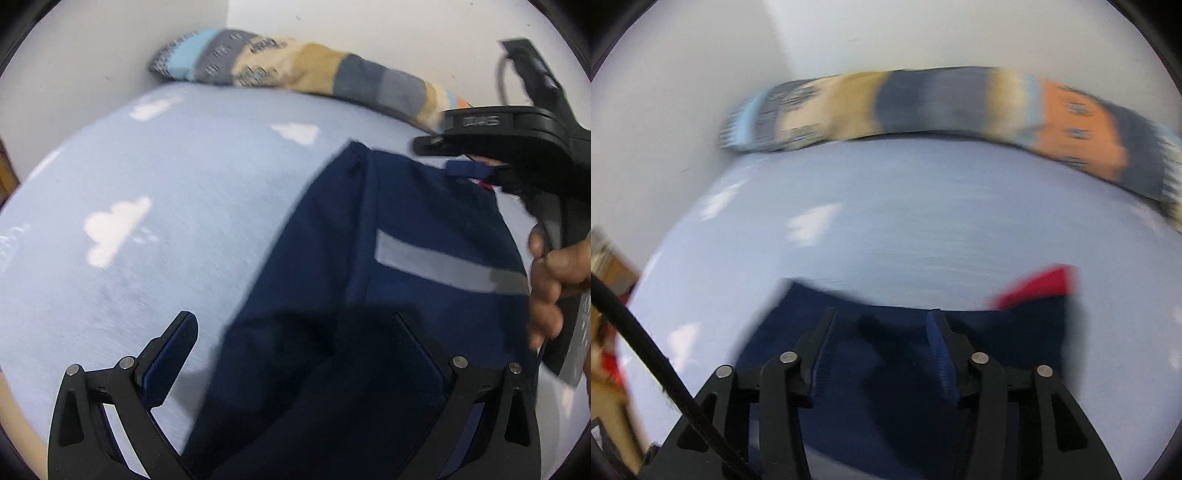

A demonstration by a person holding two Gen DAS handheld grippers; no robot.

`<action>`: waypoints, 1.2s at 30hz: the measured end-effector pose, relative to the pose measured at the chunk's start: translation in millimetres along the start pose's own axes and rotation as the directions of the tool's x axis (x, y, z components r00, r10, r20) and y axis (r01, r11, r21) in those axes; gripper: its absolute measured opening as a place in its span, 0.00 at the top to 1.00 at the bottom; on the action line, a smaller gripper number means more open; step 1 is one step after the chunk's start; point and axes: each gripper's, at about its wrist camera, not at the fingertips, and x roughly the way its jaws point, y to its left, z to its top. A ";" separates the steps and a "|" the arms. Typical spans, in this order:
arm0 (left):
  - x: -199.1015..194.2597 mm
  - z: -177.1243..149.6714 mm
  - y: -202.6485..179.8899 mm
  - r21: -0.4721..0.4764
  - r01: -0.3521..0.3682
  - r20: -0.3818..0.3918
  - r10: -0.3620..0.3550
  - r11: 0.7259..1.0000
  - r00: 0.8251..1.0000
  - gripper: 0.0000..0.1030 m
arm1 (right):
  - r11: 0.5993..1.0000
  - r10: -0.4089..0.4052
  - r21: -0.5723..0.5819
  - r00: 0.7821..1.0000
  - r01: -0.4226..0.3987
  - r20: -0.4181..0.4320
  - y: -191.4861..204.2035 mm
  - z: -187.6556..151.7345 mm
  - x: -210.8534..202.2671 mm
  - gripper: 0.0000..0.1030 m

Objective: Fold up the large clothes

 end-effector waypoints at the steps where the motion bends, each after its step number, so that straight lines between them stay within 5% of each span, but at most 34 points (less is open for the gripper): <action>1: 0.8 0.0 1.5 0.001 -0.006 -0.004 0.006 1.000 1.000 0.00 | 1.000 0.017 -0.016 1.000 -0.017 -0.016 9.8 -1.5 7.1 0.48; 3: 7.2 -2.6 4.9 0.001 -0.016 -0.025 0.016 1.000 1.000 0.00 | 0.998 0.022 -0.054 0.995 -0.028 -0.101 26.9 -9.3 35.8 0.46; 5: 15.3 -5.3 8.5 0.001 -0.009 -0.058 0.009 1.000 0.998 0.00 | 0.998 0.039 -0.048 0.982 -0.049 -0.187 26.9 -18.4 61.3 0.31; 7: 14.2 -3.5 13.0 -0.015 0.016 -0.065 -0.017 1.000 0.998 0.00 | 0.998 0.039 -0.037 0.983 -0.046 -0.182 22.6 -20.6 62.9 0.30; 14: -11.3 -0.1 21.1 -0.010 0.031 -0.004 -0.031 0.999 1.000 0.00 | 0.989 0.134 -0.051 0.990 -0.136 -0.042 24.8 -38.5 -42.3 0.30; 23: -15.2 -11.1 9.4 0.045 0.053 -0.024 -0.052 0.998 0.998 0.00 | 0.984 0.139 -0.101 0.988 -0.145 -0.073 1.0 -163.4 -147.0 0.31; 28: -7.7 -14.9 -1.5 0.079 0.043 -0.041 -0.040 0.996 0.998 0.00 | 0.981 0.143 -0.109 0.980 -0.159 -0.138 -0.7 -218.4 -143.7 0.32; 30: -4.5 -16.7 -2.5 0.088 0.034 -0.047 -0.030 0.996 0.998 0.00 | 0.988 0.078 -0.123 0.984 -0.098 -0.160 -3.0 -234.3 -124.7 0.29; 33: -4.7 -18.8 -0.2 0.085 0.040 -0.050 -0.036 0.996 0.998 0.00 | 0.990 0.045 -0.122 0.983 -0.067 -0.176 -9.4 -239.4 -112.6 0.19; 36: -10.4 -17.9 2.1 0.082 0.053 -0.036 -0.050 0.995 0.998 0.00 | 0.990 0.094 -0.093 0.984 -0.109 -0.152 -12.4 -230.1 -128.0 0.25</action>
